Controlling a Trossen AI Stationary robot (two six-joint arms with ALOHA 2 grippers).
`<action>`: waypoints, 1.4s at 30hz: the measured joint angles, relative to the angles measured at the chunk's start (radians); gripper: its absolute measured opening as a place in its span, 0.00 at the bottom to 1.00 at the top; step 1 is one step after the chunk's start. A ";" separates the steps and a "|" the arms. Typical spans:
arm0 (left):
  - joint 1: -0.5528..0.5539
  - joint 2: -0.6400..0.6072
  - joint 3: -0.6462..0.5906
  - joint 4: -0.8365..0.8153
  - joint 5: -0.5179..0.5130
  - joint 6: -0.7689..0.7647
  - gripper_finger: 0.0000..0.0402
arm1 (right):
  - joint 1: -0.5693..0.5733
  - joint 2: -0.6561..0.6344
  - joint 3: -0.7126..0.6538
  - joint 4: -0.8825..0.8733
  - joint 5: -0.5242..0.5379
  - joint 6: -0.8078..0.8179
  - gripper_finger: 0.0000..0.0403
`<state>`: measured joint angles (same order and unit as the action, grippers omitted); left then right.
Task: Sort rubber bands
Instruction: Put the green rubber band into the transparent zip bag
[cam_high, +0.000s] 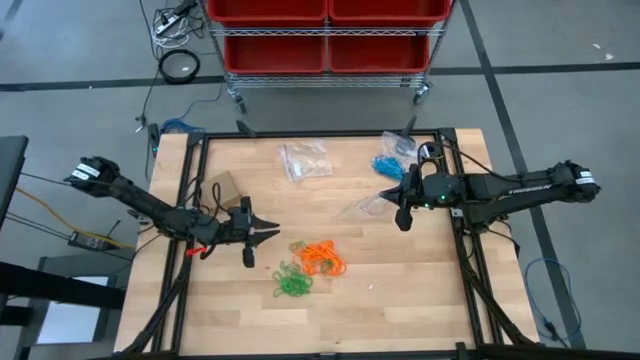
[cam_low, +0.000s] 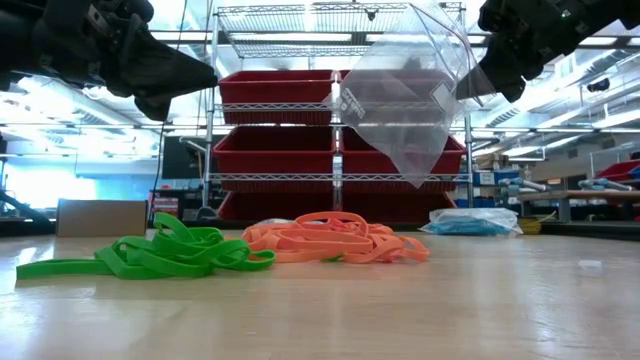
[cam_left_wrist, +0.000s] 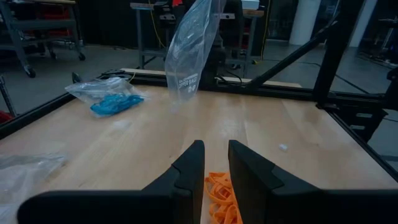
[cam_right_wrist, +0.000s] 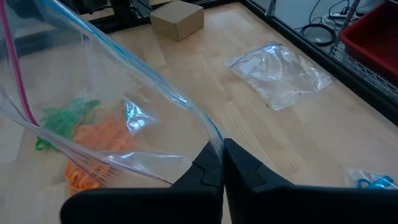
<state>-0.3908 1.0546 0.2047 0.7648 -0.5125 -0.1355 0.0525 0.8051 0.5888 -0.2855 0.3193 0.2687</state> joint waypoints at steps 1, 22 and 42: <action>0.000 0.000 0.000 0.000 0.000 0.000 0.20 | 0.000 0.000 0.000 0.000 0.000 0.000 0.00; 0.000 0.000 0.000 0.000 0.000 0.000 0.20 | 0.000 0.000 0.000 -0.018 -0.036 -0.016 0.00; 0.000 0.000 0.000 0.000 0.000 0.000 0.20 | 0.019 0.000 0.000 -0.123 -0.122 0.053 0.00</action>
<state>-0.3908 1.0550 0.2047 0.7647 -0.5121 -0.1352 0.0719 0.8051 0.5892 -0.4089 0.1969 0.3218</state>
